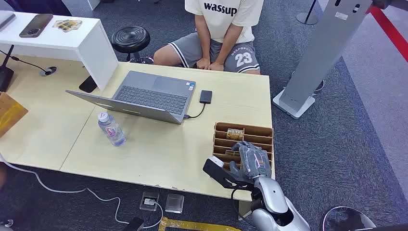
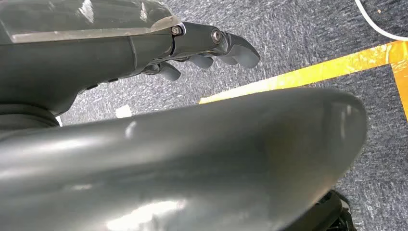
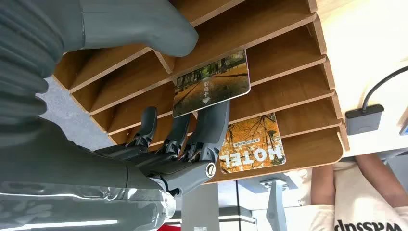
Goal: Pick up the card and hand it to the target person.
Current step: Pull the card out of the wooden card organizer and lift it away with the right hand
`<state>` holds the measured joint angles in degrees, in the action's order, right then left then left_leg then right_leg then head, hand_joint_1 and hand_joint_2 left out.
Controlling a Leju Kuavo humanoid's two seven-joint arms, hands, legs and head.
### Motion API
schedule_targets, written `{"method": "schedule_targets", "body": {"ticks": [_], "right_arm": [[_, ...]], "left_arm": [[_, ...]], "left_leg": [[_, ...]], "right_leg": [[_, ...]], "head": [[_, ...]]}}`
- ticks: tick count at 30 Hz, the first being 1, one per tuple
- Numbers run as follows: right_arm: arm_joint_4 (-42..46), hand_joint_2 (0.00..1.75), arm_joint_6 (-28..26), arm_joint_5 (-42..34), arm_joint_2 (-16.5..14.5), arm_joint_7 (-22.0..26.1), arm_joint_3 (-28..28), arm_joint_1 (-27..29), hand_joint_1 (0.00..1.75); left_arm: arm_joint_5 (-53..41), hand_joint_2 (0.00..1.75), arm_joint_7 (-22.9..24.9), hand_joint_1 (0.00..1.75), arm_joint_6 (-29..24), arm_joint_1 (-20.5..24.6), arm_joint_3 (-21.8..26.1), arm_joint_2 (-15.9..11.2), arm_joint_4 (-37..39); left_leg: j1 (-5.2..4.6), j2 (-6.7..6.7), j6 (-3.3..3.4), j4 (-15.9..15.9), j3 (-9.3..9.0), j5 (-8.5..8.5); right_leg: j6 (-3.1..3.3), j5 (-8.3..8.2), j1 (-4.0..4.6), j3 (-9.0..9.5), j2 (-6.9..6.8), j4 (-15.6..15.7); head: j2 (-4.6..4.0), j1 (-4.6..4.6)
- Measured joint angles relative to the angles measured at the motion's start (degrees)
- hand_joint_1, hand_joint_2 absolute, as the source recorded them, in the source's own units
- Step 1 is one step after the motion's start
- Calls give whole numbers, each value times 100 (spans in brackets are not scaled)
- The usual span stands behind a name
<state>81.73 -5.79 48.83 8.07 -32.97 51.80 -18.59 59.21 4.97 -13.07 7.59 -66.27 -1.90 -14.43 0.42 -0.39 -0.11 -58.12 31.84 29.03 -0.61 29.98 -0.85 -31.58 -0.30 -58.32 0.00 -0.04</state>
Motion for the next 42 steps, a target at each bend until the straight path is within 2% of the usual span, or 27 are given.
{"method": "schedule_targets", "body": {"ticks": [4, 10, 15, 19, 23, 42], "right_arm": [[9, 175, 3, 6, 0, 2, -2, 8, 104], [16, 175, 56, 97, -8, 31, -11, 44, 130], [25, 175, 102, 120, -31, 81, -15, 41, 140], [30, 175, 108, 121, -33, 107, -15, 39, 161], [30, 175, 112, 119, -33, 120, -15, 38, 166], [329, 175, 144, -98, 7, 142, -81, -96, 166]], "left_arm": [[0, 0, 4, 0, 0, 0, 0, 0, 0], [0, 0, 13, 0, 1, -11, 0, 0, 0], [0, 0, 12, 0, 1, -16, 0, 0, -2], [0, 0, 12, 0, 0, -22, 0, 0, -7], [-12, 175, 10, 0, 1, -25, -1, 0, -9], [-59, 175, -25, 0, 0, -27, -2, 0, -13]], "left_leg": [[0, 0, 0, 0, 0, 0], [0, 0, 0, 0, 1, 0], [0, 0, 0, 0, 0, 0], [0, 0, 0, 0, 0, 0], [0, 0, 0, 0, 0, 0], [0, 0, 0, 0, 0, 0]], "right_leg": [[0, 0, 0, 0, 0, 0], [0, 0, 0, 0, 0, 0], [0, 0, 0, 0, 0, 0], [0, 0, 0, 0, 0, 0], [0, 0, 0, 0, 0, 0], [0, 0, 0, 0, 0, 0]], "head": [[0, 1], [0, 2], [0, 1], [0, 0], [0, 2], [0, 2]]}}
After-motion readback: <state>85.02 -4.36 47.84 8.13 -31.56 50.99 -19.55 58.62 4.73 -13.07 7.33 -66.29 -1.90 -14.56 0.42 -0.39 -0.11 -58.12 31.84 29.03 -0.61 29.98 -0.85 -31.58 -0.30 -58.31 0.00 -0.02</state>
